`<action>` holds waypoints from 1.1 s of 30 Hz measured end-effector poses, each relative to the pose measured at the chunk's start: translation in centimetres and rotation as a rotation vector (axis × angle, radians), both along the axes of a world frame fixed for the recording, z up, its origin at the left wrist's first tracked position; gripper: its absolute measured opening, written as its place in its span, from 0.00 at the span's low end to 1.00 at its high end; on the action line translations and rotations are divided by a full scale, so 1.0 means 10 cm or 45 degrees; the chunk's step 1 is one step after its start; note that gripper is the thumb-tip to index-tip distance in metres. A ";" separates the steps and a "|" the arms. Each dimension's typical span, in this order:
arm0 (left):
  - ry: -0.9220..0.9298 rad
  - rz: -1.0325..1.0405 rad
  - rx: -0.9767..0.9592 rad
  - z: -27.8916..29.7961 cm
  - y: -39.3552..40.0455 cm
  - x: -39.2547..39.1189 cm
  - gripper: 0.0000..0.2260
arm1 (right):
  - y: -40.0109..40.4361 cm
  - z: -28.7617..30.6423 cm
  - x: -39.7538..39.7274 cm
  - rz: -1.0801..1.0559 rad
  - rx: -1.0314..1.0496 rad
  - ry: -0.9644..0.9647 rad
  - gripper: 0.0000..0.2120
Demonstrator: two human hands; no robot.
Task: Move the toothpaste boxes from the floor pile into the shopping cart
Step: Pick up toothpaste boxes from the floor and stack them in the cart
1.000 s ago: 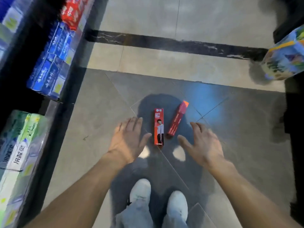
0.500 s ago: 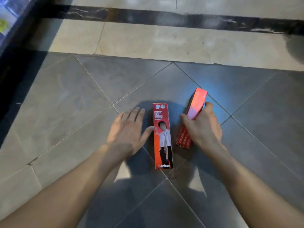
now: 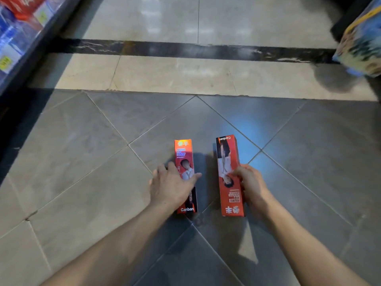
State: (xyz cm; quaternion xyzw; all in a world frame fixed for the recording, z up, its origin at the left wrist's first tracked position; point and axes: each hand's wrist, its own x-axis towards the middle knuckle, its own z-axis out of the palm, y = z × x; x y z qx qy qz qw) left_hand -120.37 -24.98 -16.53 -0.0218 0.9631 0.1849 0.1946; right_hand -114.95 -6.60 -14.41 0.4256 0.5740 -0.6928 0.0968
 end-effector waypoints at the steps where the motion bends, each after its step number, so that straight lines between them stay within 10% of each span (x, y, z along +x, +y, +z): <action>1: -0.007 0.008 -0.009 0.00 0.03 0.02 0.38 | 0.00 0.03 0.06 -0.037 -0.039 0.002 0.04; 4: 0.000 0.048 0.020 0.00 0.09 0.03 0.33 | 0.02 0.09 0.18 -0.092 -0.079 0.013 0.15; 15: -0.153 0.275 0.788 1.23 0.14 0.21 0.21 | 0.03 1.21 0.41 -0.204 -0.129 0.152 0.06; 22: -0.438 0.286 1.083 3.41 0.30 0.54 0.27 | 0.05 3.22 0.73 -0.189 -0.210 0.249 0.07; 33: -0.247 0.109 1.173 7.42 0.88 1.14 0.21 | 0.52 7.36 1.34 -0.370 -0.107 0.427 0.14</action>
